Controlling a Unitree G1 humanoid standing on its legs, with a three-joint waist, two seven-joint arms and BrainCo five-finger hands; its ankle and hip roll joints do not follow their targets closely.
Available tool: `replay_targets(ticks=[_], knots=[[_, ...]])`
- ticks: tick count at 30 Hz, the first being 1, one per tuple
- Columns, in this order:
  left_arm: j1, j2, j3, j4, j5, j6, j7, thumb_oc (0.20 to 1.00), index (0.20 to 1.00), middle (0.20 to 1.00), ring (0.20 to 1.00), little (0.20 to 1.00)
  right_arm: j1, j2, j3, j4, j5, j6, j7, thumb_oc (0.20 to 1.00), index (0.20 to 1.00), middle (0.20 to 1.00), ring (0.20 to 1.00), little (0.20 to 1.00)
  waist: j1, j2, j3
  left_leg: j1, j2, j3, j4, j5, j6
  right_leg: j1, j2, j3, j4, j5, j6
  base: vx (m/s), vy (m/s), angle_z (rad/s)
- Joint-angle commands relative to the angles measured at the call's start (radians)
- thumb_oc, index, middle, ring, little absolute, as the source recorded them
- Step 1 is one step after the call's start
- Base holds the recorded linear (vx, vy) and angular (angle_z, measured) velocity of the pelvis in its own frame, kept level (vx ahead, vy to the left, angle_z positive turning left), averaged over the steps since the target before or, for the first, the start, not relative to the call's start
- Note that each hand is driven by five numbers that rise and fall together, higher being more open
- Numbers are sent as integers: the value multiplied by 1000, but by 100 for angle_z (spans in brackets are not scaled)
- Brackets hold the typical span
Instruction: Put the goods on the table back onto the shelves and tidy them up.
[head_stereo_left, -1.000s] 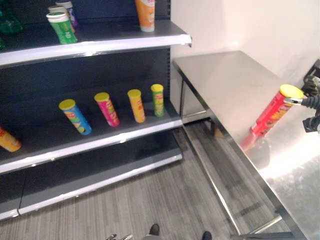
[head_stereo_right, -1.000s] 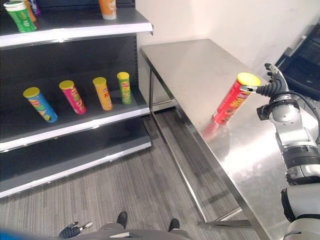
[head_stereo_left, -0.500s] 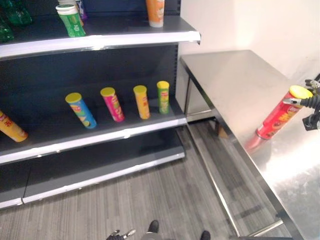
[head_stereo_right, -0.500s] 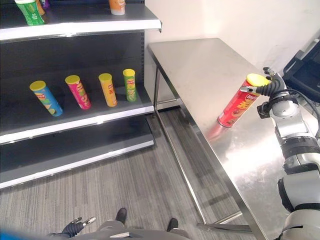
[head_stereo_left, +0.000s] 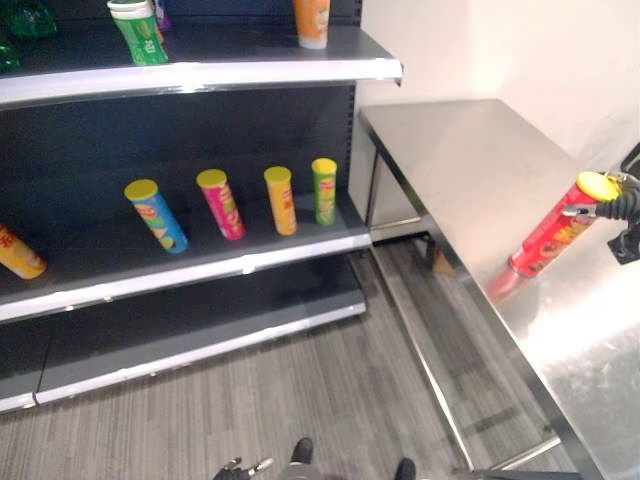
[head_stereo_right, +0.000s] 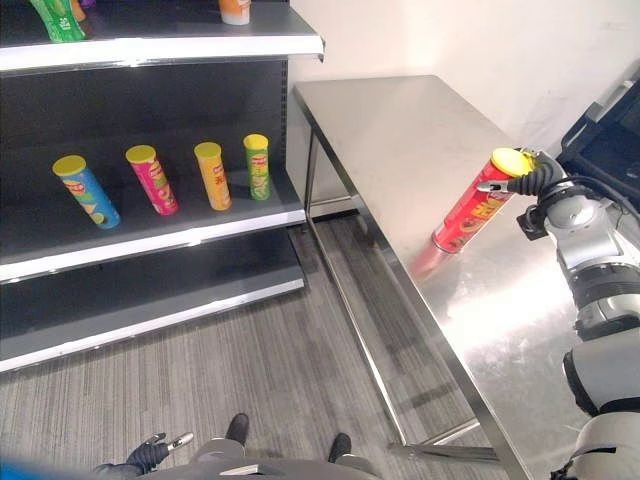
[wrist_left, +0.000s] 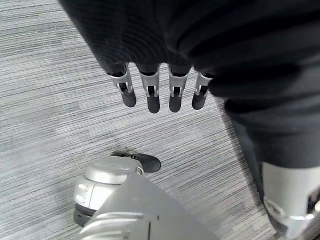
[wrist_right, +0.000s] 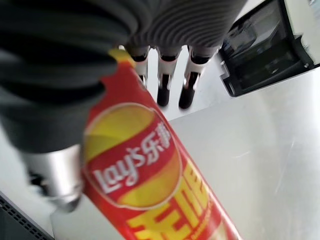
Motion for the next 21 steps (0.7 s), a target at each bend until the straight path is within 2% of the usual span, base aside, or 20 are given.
replay_targets(ticks=[1, 6, 10, 11, 13, 14, 16, 21], knots=[[-34, 31, -57, 29, -5, -22, -5, 1000, 1000, 1000, 1000, 1000, -98, -48, 101, 17, -35, -4, -9, 200, 200, 200, 200, 200, 9, -13, -10, -19, 12, 59, 7, -63, -34, 38, 16, -2, 74, -185, 5, 0, 0, 0], [-35, 26, -44, 37, -10, -18, 9, 1000, 1000, 1000, 1000, 1000, -104, -26, 75, -5, -70, -4, -51, 200, 200, 200, 200, 200, 0, -12, -7, -16, 13, 68, 5, -66, -28, 33, 15, 12, 73, -180, 8, 2, 11, -2], [-33, 20, -26, 38, -14, -15, 23, 1000, 1000, 1000, 1000, 1000, -51, -23, 2, -108, -73, -17, -103, 200, 200, 200, 200, 200, -9, -9, -7, -12, 12, 75, 5, -71, -23, 31, 12, 20, 74, -178, 10, 9, 25, -7], [-27, 13, -7, 31, -12, -15, 32, 1000, 1000, 1000, 1000, 1000, 25, -28, -83, -244, -69, -37, -144, 200, 200, 200, 200, 200, -18, -2, -7, -9, 11, 79, 6, -75, -20, 30, 11, 26, 76, -178, 12, 0, 0, 0], [-23, 12, -1, 27, -12, -14, 36, 1000, 1000, 1000, 1000, 1000, 81, -27, -141, -314, -74, -47, -165, 200, 200, 200, 200, 200, -17, -2, -7, -7, 11, 81, 7, -78, -17, 31, 10, 28, 76, -178, 12, 0, 0, 0], [-13, 2, 24, 14, -6, -15, 48, 1000, 1000, 1000, 1000, 1000, 215, -23, -274, -482, -113, -82, -210, 200, 200, 200, 200, 200, -21, 4, -9, -4, 9, 81, 9, -84, -13, 32, 8, 32, 77, -182, 13, 25, -5, -10], [-8, 0, 45, -4, 3, -19, 52, 1000, 1000, 1000, 1000, 1000, 308, -36, -382, -599, -157, -117, -237, 200, 200, 200, 200, 200, -20, 8, -11, -3, 9, 78, 11, -87, -12, 34, 9, 32, 79, -188, 13, 21, -19, -10], [8, 1, 84, -39, 5, -22, 48, 1000, 1000, 1000, 1000, 1000, 456, -8, -552, -856, -240, -174, -257, 200, 200, 200, 200, 200, -6, 9, -10, -19, 14, 50, 20, -73, -20, 33, 23, 26, 88, -207, -1, -23, -65, 4]])
